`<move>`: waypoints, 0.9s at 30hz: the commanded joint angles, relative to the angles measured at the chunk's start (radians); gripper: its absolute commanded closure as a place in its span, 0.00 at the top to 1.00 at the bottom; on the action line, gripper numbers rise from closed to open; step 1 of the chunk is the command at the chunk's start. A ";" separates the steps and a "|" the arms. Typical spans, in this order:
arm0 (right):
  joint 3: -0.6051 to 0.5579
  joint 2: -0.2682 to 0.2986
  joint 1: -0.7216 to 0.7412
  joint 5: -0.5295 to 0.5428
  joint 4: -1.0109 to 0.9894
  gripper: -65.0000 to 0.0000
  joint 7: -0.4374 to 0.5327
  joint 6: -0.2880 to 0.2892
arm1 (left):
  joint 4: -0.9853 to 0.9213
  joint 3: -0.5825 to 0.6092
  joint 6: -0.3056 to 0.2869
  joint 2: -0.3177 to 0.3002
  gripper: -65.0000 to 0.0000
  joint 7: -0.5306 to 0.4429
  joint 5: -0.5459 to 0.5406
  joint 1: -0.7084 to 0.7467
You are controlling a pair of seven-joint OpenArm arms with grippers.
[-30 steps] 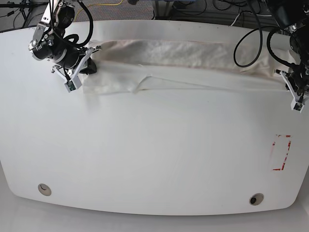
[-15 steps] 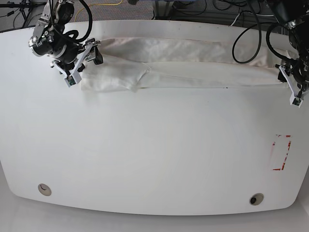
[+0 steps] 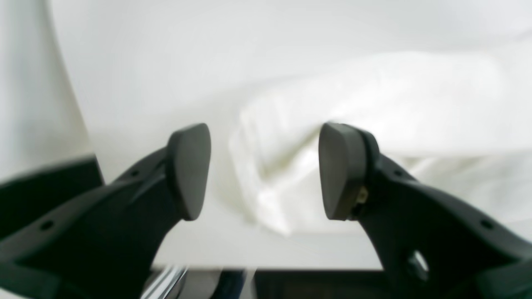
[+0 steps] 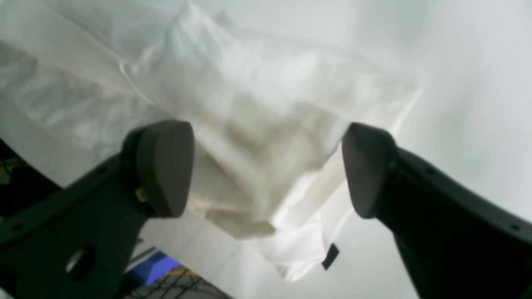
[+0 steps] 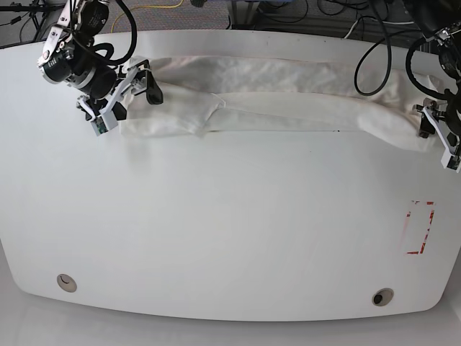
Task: Fold the T-shirt properly
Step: 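Lay the folded shirt down along the table edge with both grippers, then pull the folded shirt taut between both grippers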
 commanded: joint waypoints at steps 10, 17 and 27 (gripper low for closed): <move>-0.009 -0.020 0.063 0.069 -0.024 0.73 0.054 -0.002 | -0.071 -0.097 -0.001 -0.020 0.59 0.002 -0.154 -0.012; -0.043 -0.029 0.087 -0.026 -0.076 0.38 0.060 -0.002 | -0.257 -0.097 -0.001 -0.010 0.59 -0.071 -0.040 -0.053; -0.049 -0.023 0.090 -0.196 -0.206 0.21 0.140 -0.002 | -0.473 -0.071 -0.001 -0.015 0.59 -0.228 0.059 -0.050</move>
